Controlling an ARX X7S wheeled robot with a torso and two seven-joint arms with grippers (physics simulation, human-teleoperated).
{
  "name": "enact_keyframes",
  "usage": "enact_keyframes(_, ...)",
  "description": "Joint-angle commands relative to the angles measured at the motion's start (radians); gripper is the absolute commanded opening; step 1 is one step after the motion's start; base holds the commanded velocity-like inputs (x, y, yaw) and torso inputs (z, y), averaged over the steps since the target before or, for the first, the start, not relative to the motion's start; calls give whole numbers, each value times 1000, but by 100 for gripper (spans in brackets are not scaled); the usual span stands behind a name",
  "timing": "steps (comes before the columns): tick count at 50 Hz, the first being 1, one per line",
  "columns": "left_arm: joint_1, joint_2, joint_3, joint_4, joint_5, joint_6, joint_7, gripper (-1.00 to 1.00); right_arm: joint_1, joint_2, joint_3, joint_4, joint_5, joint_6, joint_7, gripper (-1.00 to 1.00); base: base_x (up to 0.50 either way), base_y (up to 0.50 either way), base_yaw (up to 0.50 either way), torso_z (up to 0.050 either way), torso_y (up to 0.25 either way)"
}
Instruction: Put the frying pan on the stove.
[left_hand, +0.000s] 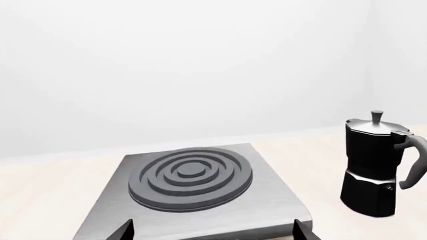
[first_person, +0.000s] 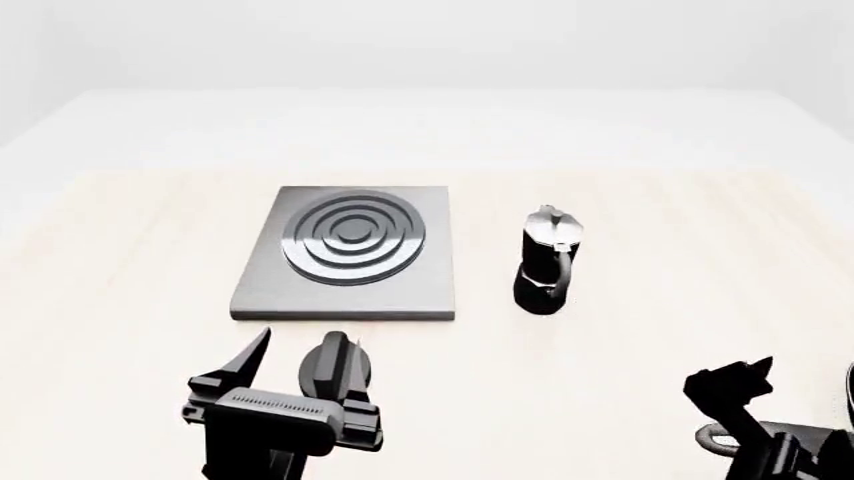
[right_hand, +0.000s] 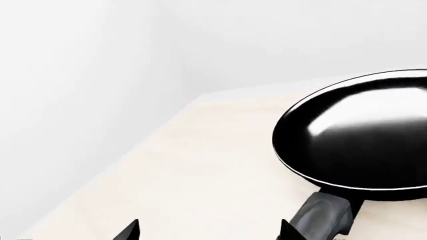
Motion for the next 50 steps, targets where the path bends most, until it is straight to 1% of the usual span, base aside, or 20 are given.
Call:
enact_keyframes(1, -2, -7, 5, -7, -10, 5, -6, 100, 24, -1, -24, 41, -78, -60, 135, 100, 0, 0, 0, 0, 0)
enact_keyframes(4, -4, -9, 6, -11, -12, 7, -8, 100, 33, 1, -35, 45, -125, -63, 191, 100, 0, 0, 0, 0, 0)
enact_keyframes(14, -6, -13, 12, -21, -20, 17, -11, 100, 90, 14, -118, 110, -253, -41, 303, 100, 0, 0, 0, 0, 0)
enact_keyframes(23, -6, -18, 19, -23, -25, 22, -14, 100, 156, 6, -135, 178, -261, -56, 379, 100, 0, 0, 0, 0, 0)
enact_keyframes(24, -5, -18, 20, -23, -27, 24, -14, 100, 174, 4, -137, 190, -290, -61, 412, 100, 0, 0, 0, 0, 0)
enact_keyframes(27, -1, -21, 21, -23, -28, 29, -15, 100, 199, 2, -139, 221, -279, -56, 433, 100, 0, 0, 0, 0, 0)
enact_keyframes(33, 2, -29, 14, -13, -37, 25, -18, 100, 236, -4, -146, 304, -266, -106, 479, 100, 0, 0, 0, 0, 0)
enact_keyframes(34, 2, -29, 13, -12, -38, 24, -19, 100, 242, -4, -144, 300, -265, -63, 507, 100, 0, 0, 0, 0, 0)
enact_keyframes(35, 1, -30, 13, -12, -39, 25, -20, 100, 243, -2, -148, 314, -256, -104, 491, 100, 0, 0, 0, 0, 0)
enact_keyframes(45, -1, -33, 20, -20, -46, 33, -21, 100, 275, 17, -151, 367, -251, -92, 552, 100, 0, 0, 0, 0, 0)
enact_keyframes(50, 1, -36, 22, -21, -48, 41, -21, 100, 293, 25, -168, 414, -252, -104, 551, 100, 0, 0, 0, 0, 0)
